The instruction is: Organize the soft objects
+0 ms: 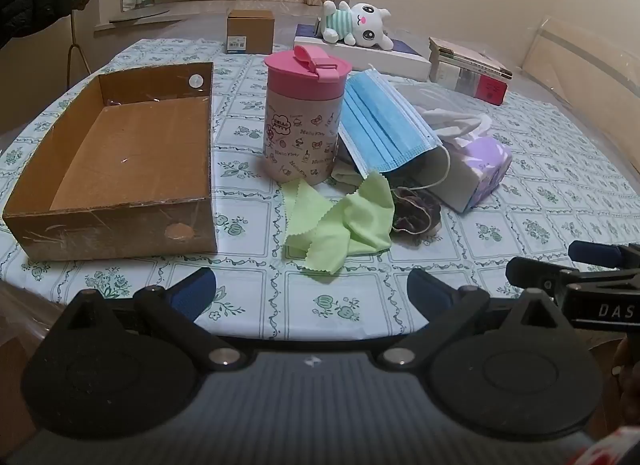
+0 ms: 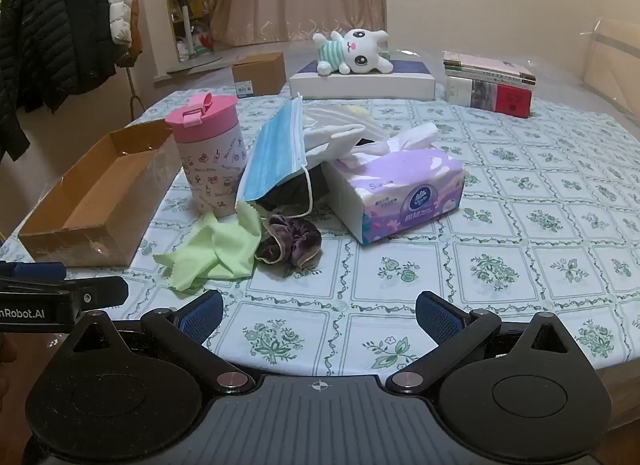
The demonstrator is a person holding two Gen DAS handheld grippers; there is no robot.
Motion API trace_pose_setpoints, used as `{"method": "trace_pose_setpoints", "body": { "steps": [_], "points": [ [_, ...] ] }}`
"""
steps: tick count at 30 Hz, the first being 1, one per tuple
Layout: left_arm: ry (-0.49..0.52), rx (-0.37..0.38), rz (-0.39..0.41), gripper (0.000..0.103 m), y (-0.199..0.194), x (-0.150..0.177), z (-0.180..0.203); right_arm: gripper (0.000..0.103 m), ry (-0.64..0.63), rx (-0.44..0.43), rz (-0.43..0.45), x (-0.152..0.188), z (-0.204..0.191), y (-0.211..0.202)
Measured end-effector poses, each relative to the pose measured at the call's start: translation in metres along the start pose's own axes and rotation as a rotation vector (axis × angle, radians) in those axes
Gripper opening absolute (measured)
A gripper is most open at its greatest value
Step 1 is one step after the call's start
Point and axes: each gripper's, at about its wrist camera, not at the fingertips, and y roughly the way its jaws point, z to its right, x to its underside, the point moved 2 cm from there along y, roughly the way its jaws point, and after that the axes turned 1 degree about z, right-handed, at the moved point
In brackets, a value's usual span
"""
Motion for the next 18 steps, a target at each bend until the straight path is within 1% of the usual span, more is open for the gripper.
{"method": "trace_pose_setpoints", "body": {
  "steps": [18],
  "points": [
    [0.0, -0.001, 0.0, 0.101, -0.0008, -0.0002, 0.0019, 0.102, 0.0, 0.004, 0.002, -0.0012, 0.0022, 0.0]
  ]
}}
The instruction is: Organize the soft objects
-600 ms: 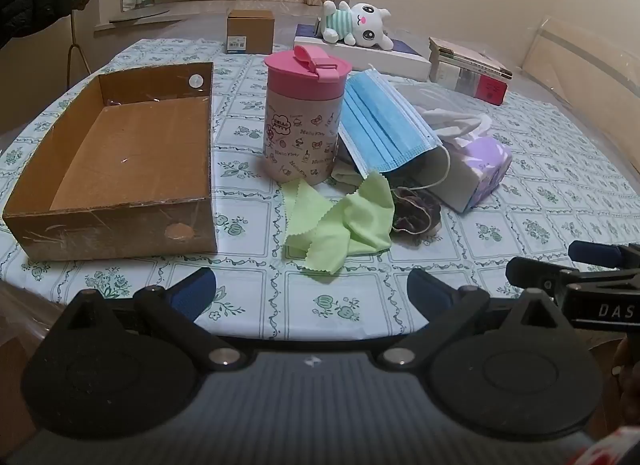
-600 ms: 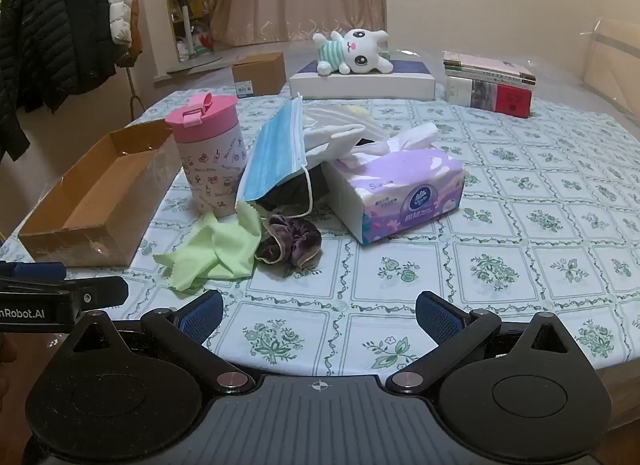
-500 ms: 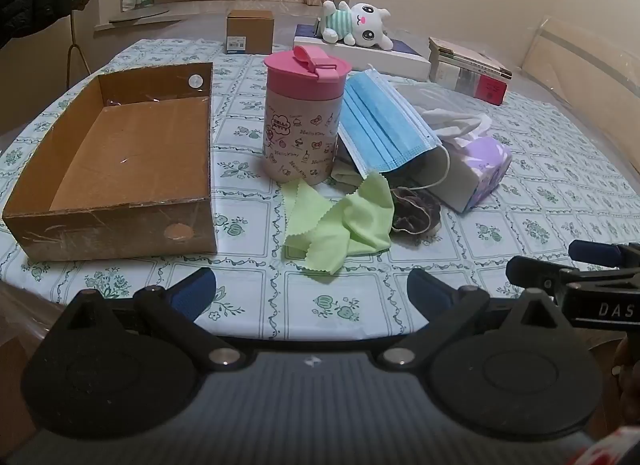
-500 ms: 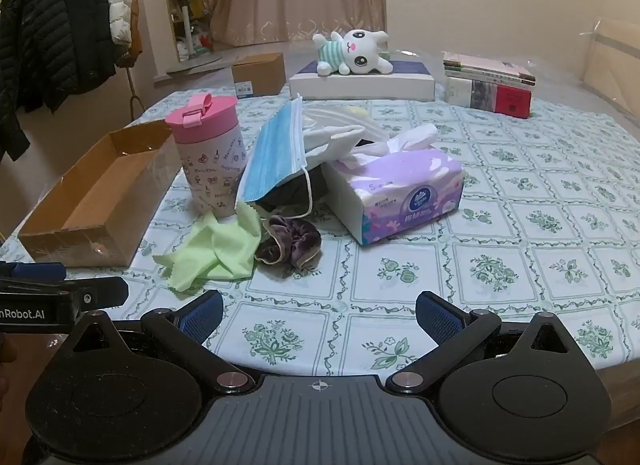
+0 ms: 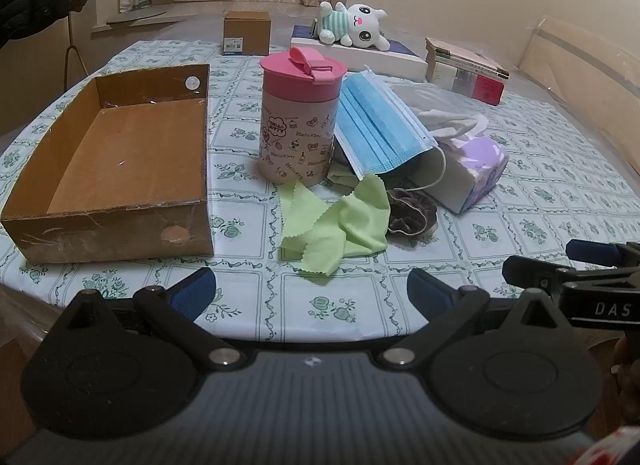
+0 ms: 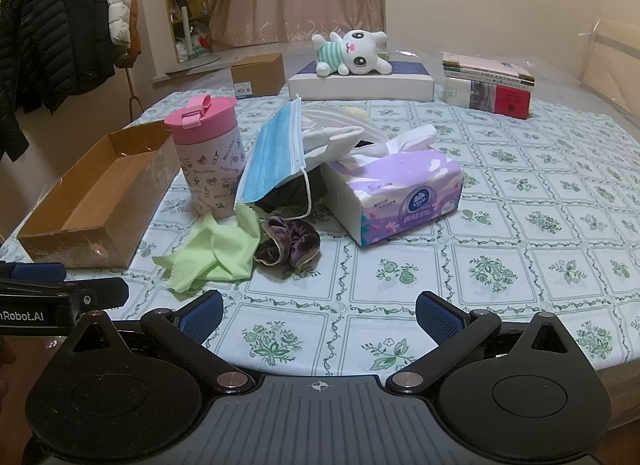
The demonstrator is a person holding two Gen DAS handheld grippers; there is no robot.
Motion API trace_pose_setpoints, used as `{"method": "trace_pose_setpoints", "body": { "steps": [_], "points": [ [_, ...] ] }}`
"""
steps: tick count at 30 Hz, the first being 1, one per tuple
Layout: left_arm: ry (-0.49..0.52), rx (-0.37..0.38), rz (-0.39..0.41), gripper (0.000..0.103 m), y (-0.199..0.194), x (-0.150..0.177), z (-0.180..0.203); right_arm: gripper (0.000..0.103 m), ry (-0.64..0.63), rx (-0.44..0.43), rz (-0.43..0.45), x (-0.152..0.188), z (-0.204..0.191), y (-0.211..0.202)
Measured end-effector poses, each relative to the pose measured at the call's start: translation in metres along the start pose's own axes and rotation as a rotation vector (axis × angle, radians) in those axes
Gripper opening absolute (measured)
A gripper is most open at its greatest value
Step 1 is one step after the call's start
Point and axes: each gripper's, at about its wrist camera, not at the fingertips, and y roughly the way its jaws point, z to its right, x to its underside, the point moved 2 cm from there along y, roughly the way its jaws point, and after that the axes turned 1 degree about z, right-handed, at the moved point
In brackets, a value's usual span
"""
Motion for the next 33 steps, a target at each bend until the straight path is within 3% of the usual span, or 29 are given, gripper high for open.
{"method": "trace_pose_setpoints", "body": {
  "steps": [33],
  "points": [
    [0.003, 0.002, 0.001, 0.101, 0.0004, -0.0029, 0.0031, 0.102, 0.001, -0.002, -0.013, 0.0026, -0.0015, 0.0052]
  ]
}}
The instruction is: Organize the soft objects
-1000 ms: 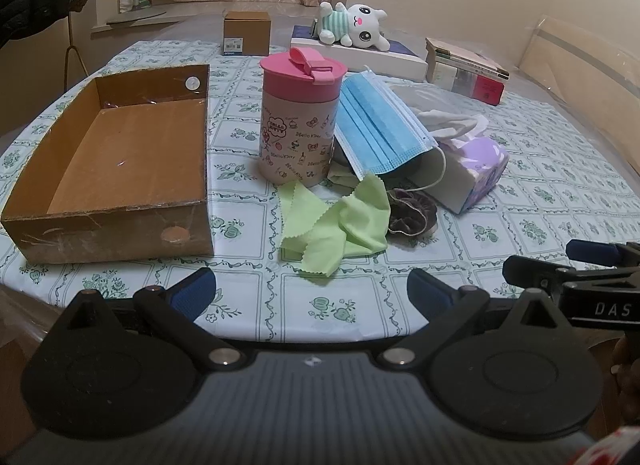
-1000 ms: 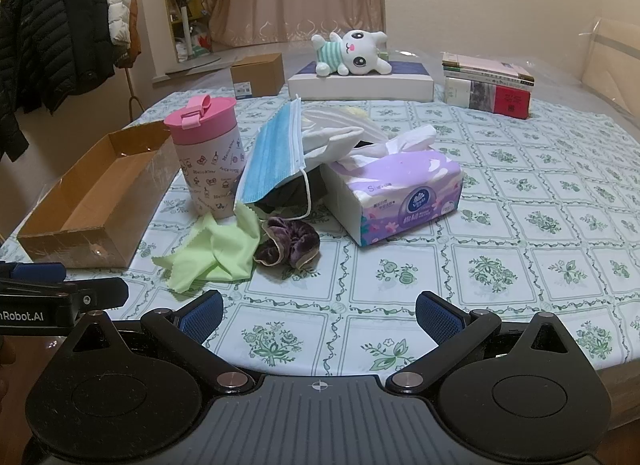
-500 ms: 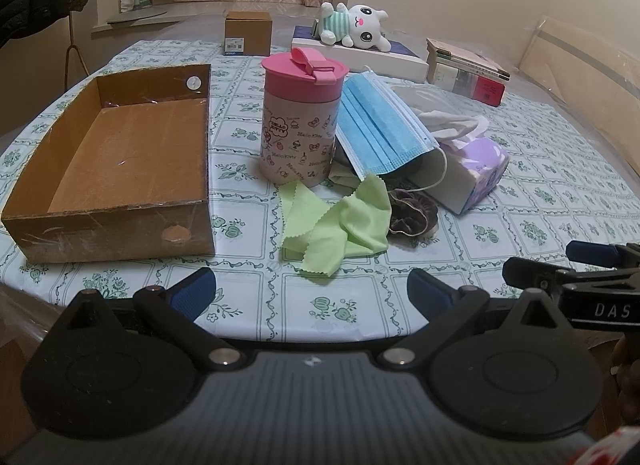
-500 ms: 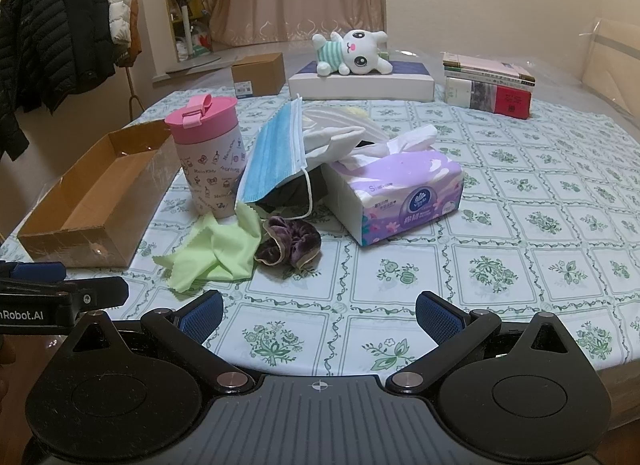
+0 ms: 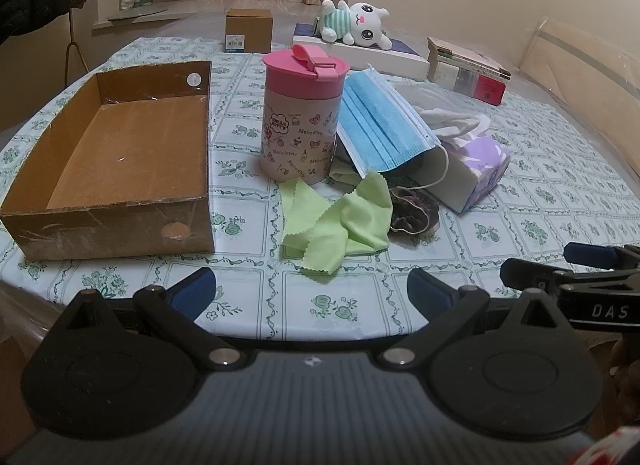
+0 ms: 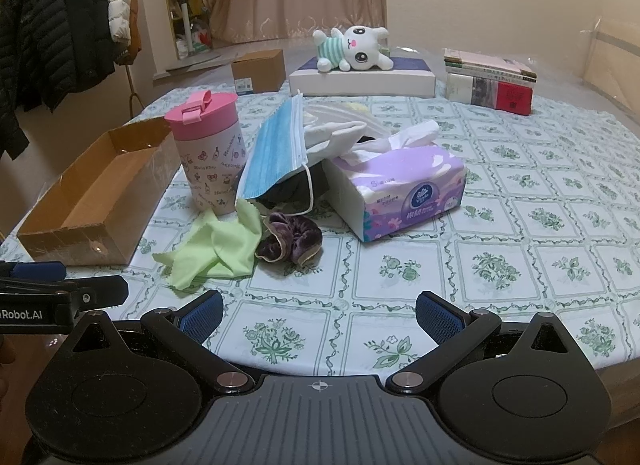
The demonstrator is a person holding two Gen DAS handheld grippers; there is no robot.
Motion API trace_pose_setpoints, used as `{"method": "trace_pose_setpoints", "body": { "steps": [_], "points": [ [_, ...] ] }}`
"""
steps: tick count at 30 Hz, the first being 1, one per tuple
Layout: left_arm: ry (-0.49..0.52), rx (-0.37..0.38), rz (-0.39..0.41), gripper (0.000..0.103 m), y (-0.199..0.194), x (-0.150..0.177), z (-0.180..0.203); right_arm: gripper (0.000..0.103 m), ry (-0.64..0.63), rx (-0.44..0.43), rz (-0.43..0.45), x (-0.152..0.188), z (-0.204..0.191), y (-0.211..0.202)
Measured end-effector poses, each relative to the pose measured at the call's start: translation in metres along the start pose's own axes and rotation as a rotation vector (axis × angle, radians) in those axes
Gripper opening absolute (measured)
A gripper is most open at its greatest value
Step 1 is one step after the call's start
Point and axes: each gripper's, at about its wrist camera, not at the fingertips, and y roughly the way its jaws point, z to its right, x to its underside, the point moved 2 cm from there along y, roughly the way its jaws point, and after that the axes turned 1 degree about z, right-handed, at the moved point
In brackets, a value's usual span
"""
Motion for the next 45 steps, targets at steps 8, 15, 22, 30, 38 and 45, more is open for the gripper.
{"method": "trace_pose_setpoints", "body": {
  "steps": [8, 15, 22, 30, 38, 45],
  "points": [
    [-0.003, 0.015, -0.033, 0.098, 0.012, 0.003, -0.007, 0.102, 0.004, -0.006, -0.012, 0.001, 0.004, 0.01],
    [0.044, 0.022, -0.056, 0.092, 0.034, -0.004, -0.007, 0.102, 0.021, -0.005, -0.033, -0.001, 0.013, 0.026],
    [0.12, 0.053, -0.059, 0.087, 0.072, -0.014, 0.001, 0.102, 0.024, -0.019, -0.044, -0.005, 0.02, 0.045],
    [0.239, 0.104, -0.087, 0.078, 0.117, -0.022, 0.014, 0.102, 0.027, -0.01, -0.062, -0.008, 0.03, 0.065],
    [0.3, 0.104, -0.11, 0.056, 0.139, -0.018, 0.017, 0.101, 0.022, -0.02, -0.073, -0.007, 0.03, 0.076],
    [0.296, 0.09, -0.097, 0.006, 0.131, -0.017, 0.008, 0.097, -0.014, -0.069, -0.068, -0.011, 0.017, 0.084]
  ]
}}
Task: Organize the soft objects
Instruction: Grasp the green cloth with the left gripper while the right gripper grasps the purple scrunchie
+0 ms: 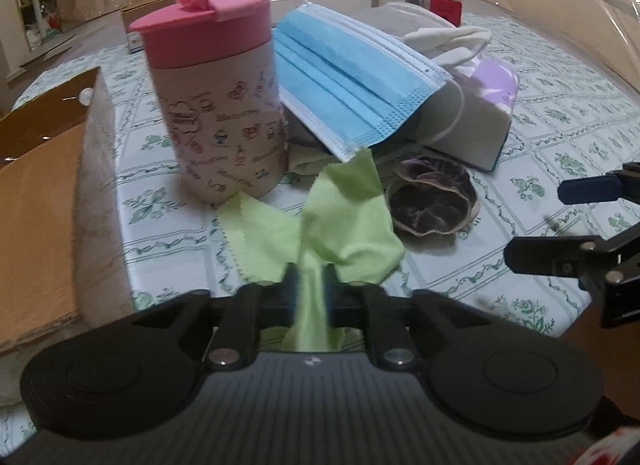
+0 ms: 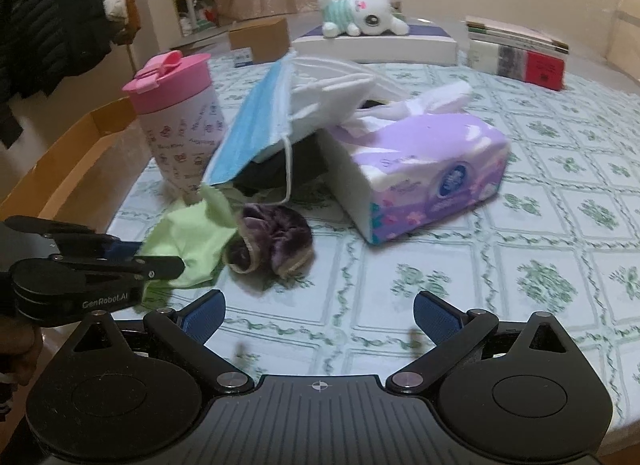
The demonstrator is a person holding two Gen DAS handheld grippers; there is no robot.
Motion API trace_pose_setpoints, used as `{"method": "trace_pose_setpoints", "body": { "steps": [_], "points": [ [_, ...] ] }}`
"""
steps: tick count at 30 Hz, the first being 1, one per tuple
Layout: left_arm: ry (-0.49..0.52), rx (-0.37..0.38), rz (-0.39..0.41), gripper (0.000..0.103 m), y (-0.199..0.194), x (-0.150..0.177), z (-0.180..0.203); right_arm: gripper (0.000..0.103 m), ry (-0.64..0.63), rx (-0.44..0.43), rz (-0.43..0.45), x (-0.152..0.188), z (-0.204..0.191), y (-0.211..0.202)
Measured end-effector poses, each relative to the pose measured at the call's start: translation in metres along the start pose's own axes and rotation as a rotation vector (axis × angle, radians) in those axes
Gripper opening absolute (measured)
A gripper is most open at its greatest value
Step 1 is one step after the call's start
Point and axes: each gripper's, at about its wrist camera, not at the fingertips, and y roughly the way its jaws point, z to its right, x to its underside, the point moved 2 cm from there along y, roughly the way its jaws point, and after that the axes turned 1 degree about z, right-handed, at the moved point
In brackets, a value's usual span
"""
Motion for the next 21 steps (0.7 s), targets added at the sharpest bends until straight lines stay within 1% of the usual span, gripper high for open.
{"method": "trace_pose_setpoints", "body": {
  "steps": [2, 7, 10, 13, 15, 16, 17, 18, 19, 20, 21],
  "points": [
    [0.0, -0.011, 0.005, 0.003, -0.006, 0.0, -0.002, 0.095, -0.017, -0.016, 0.004, -0.002, -0.005, 0.003],
    [-0.023, -0.009, 0.027, 0.002, -0.025, -0.002, -0.012, 0.088, -0.07, -0.033, 0.017, -0.01, -0.02, 0.016],
    [-0.039, 0.003, 0.04, 0.002, -0.038, -0.002, -0.017, 0.082, -0.097, -0.031, 0.019, -0.016, -0.026, 0.027],
    [-0.037, 0.007, 0.047, 0.002, -0.048, -0.002, -0.022, 0.073, -0.117, -0.023, 0.015, -0.021, -0.03, 0.039],
    [-0.036, 0.013, 0.05, 0.002, -0.054, 0.0, -0.026, 0.063, -0.127, -0.013, 0.006, -0.023, -0.033, 0.047],
    [-0.041, 0.016, 0.053, 0.002, -0.057, 0.0, -0.028, 0.06, -0.131, -0.007, 0.0, -0.023, -0.033, 0.051],
    [-0.047, 0.019, 0.054, 0.002, -0.059, 0.0, -0.03, 0.054, -0.135, 0.001, -0.005, -0.023, -0.034, 0.054],
    [-0.051, 0.02, 0.056, 0.002, -0.062, 0.0, -0.031, 0.045, -0.136, 0.006, -0.011, -0.023, -0.033, 0.056],
    [-0.056, 0.019, 0.06, 0.002, -0.064, 0.0, -0.032, 0.041, -0.132, 0.009, -0.015, -0.022, -0.032, 0.056],
    [-0.058, 0.018, 0.065, 0.002, -0.066, -0.001, -0.033, 0.032, -0.126, 0.013, -0.018, -0.022, -0.032, 0.055],
    [-0.059, 0.017, 0.07, 0.002, -0.069, -0.001, -0.034, 0.026, -0.118, 0.016, -0.018, -0.021, -0.031, 0.054]
  ]
}}
